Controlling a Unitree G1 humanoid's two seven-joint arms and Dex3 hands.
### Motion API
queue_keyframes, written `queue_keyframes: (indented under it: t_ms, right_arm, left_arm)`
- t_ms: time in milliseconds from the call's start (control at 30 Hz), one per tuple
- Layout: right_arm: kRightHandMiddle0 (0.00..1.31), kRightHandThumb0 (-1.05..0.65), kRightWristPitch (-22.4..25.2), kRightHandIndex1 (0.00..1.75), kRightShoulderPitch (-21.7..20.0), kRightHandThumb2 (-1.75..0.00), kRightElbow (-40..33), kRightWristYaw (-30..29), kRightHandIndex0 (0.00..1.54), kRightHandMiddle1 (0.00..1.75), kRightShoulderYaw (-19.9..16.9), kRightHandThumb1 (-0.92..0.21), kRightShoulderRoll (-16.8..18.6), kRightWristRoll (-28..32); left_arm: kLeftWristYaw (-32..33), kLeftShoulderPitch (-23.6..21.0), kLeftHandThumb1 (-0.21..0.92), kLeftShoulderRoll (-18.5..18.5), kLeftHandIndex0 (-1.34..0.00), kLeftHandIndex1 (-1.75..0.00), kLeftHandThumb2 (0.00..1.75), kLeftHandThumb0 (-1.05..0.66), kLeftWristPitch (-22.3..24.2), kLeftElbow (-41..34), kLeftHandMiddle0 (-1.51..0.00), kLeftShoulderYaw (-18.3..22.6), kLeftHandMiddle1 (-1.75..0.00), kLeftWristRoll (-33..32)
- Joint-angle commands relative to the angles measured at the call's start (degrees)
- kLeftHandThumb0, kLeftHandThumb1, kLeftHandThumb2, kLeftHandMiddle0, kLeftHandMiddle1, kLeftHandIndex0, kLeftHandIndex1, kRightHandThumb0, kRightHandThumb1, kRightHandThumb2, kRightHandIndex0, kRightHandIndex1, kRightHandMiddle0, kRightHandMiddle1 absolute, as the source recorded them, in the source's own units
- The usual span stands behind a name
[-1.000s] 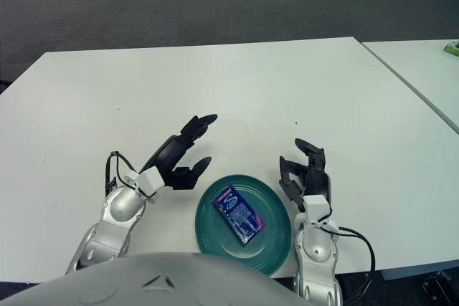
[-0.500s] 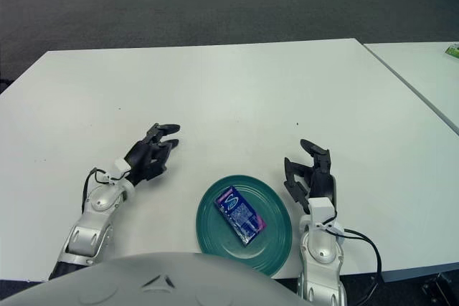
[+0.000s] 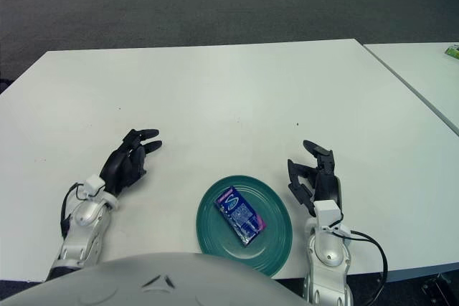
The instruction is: Put the gum into the plate.
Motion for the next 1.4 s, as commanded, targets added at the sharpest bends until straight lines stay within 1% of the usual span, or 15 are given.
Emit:
queue_keyframes:
  t_ms: [0,100,300,367,500,600,700,900,1133,1233,1367]
  right_arm:
    - [0.00,-0.54,2.44,0.78,4.07,-0.49,2.32,0.57,0.53,0.83,-1.11,-0.92,-3.01,-0.53]
    - [0.00,-0.52,2.70,0.79,4.06,-0.49,2.18,0.81,0.54,0.84,-1.08,-0.92,-2.90,-0.83]
    - [0.00,-0.51,2.38,0.78,3.72,-0.50,3.13,1.98,0.53,0.83,-1.91,-0.92,-3.55,-0.15]
    - [0.00,-0.51,2.27,0.78,3.45,-0.50,3.39,2.48,0.52,0.82,-2.00,-0.92,-3.67,-0.01]
    - [0.00,-0.51,1.44,0.77,3.27,-0.50,4.09,3.49,0.51,0.82,-2.74,-0.92,-4.05,0.64]
    - [0.00,-0.53,0.64,0.75,3.29,-0.51,4.39,4.05,0.49,0.83,-2.95,-0.92,-4.03,0.93]
    - [0.00,-0.56,0.01,0.69,3.42,-0.51,4.49,4.49,0.47,0.86,-3.18,-0.92,-3.94,1.21]
    - [0.00,-0.58,-0.45,0.59,3.22,-0.53,4.54,4.79,0.47,0.88,-3.38,-0.92,-3.31,1.83]
    - [0.01,-0.56,-1.63,0.51,2.24,-0.54,5.95,4.93,0.51,0.89,-3.73,-0.92,-3.25,2.84]
    - [0.02,-0.56,-2.57,0.47,1.64,-0.55,7.04,4.92,0.53,0.89,-3.75,-0.92,-3.32,3.30]
    - [0.03,-0.56,-3.47,0.45,0.90,-0.56,8.30,4.82,0.54,0.89,-3.51,-0.92,-3.49,3.42]
  left_arm:
    - [-0.96,4.17,0.92,-0.10,-0.33,-1.12,0.82,-0.80,-0.22,-1.12,-0.51,0.71,-0.68,-2.91]
    - [-1.39,5.21,0.92,-0.56,-0.32,-1.11,0.81,-0.78,0.80,-2.12,-0.51,0.47,-0.68,-4.81]
    - [-1.47,6.08,0.92,-1.73,-0.29,-1.10,0.79,-0.76,1.85,-2.70,-0.50,-0.95,-0.68,-6.01]
    - [-1.61,6.40,0.92,-1.90,-0.28,-1.10,0.79,-0.76,1.46,-2.54,-0.49,-1.17,-0.68,-6.16]
    - [-1.11,7.47,0.92,-2.75,-0.29,-1.10,0.79,-0.75,-0.79,-1.91,-0.49,-1.63,-0.69,-5.34]
    - [-0.41,9.25,0.92,-3.57,-0.29,-1.12,0.79,-0.74,-2.82,-1.79,-0.48,-1.55,-0.71,-5.04]
    - [0.57,10.51,0.92,-4.76,-0.30,-1.15,0.79,-0.72,-4.13,-1.76,-0.48,-1.54,-0.74,-4.80]
    - [1.49,12.61,0.92,-7.12,-0.35,-1.23,0.80,-0.74,-3.65,-2.65,-0.46,-2.00,-0.78,-6.64]
    - [1.68,14.59,0.92,-9.04,-0.33,-1.29,0.80,-0.75,-3.46,-4.53,-0.46,-2.88,-0.81,-8.01]
    - [2.57,15.04,0.92,-9.85,-0.32,-1.31,0.79,-0.74,-3.95,-4.83,-0.46,-2.95,-0.83,-7.21]
    - [4.95,15.48,0.92,-10.77,-0.30,-1.31,0.79,-0.74,-4.87,-4.94,-0.45,-2.91,-0.83,-4.51]
